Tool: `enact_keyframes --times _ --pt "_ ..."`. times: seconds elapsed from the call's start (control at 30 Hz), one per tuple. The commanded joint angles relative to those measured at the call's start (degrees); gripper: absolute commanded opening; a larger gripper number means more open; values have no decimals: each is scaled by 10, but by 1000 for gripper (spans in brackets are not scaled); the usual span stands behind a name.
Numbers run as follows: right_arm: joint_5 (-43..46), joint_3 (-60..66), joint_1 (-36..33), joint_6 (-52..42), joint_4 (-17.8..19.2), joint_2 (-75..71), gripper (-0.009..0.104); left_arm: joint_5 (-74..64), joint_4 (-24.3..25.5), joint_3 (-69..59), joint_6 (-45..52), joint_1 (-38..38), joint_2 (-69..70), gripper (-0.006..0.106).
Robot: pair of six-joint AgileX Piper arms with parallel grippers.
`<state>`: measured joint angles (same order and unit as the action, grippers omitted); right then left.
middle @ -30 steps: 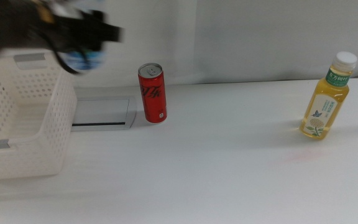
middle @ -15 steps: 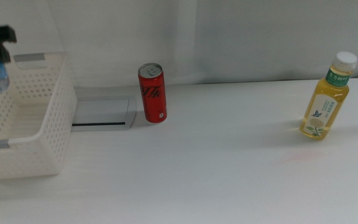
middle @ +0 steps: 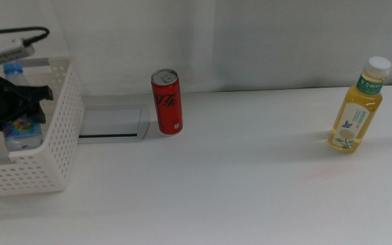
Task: Use arms to grab the bottles and put them into the dustbin to the left of the table.
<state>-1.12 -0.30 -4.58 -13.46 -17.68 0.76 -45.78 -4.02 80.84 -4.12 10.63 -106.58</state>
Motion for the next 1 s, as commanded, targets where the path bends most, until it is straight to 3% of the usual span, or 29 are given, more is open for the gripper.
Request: enact_keyframes --times 0.0,0.33,0.43,0.5,0.57,0.73,0.97 --pt "5 23 4 -1 0 -1 103 25 -7 7 2 0 -9 -3" --pt "5 23 4 -1 0 -1 103 46 -7 7 2 0 -31 -2" --pt "5 23 4 -1 0 -1 103 51 -7 7 3 0 -31 5" --pt "5 23 4 -1 0 -1 103 52 -7 7 13 0 -31 15" --pt "5 23 4 -1 0 -1 103 53 -7 7 17 0 -31 31" --pt "5 23 4 -1 0 -1 103 53 -7 7 17 0 -31 91" --pt "5 23 4 -1 0 -1 103 53 -7 7 22 0 -31 93"
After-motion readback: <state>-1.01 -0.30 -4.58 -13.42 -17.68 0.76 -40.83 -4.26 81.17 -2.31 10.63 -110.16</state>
